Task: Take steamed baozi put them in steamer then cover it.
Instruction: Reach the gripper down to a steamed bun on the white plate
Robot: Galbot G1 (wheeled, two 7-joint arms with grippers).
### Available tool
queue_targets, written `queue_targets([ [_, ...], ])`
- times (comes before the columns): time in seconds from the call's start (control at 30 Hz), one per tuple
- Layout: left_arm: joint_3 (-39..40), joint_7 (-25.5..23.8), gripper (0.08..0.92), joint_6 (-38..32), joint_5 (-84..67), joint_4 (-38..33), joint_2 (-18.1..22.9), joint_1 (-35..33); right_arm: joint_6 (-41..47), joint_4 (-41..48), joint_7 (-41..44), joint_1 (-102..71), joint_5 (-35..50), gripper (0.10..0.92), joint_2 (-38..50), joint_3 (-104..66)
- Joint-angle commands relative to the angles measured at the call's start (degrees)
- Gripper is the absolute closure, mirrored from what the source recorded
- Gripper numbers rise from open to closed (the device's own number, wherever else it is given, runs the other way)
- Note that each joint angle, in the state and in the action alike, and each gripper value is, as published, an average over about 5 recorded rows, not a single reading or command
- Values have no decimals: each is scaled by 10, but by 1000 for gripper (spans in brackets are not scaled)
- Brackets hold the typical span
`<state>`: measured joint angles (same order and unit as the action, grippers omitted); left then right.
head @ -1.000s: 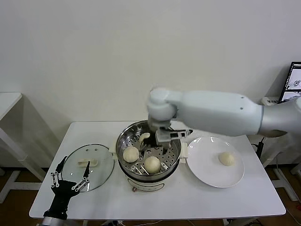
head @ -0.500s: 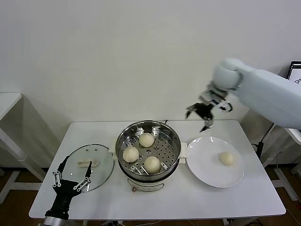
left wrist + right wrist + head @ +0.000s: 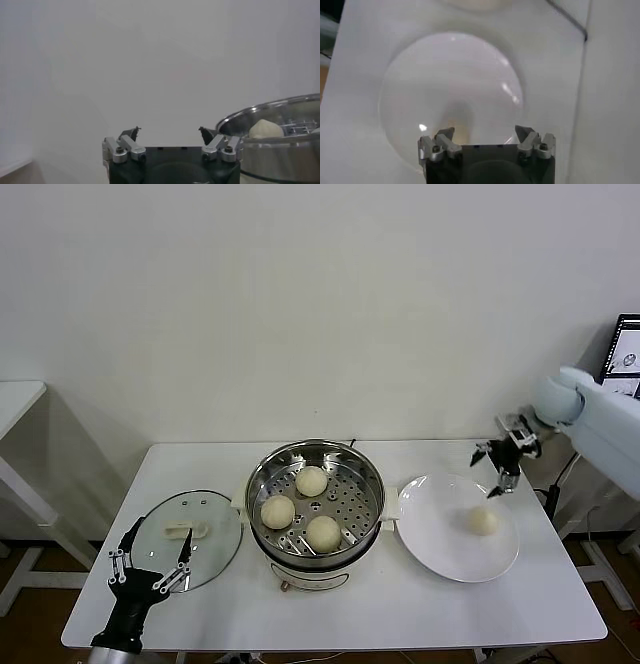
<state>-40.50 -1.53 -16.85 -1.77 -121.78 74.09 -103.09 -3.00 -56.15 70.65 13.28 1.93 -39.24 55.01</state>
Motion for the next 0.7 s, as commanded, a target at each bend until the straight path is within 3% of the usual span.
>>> queue_targets([
  [0.03,-2,-1,177,0,1,0,1,-3,12,49,-26,-81,-24,203,1,-23],
  [0.7,-6,0,177,1,0,-1,1,-4,12,77,-46,-103,-38,203,-44,-39],
])
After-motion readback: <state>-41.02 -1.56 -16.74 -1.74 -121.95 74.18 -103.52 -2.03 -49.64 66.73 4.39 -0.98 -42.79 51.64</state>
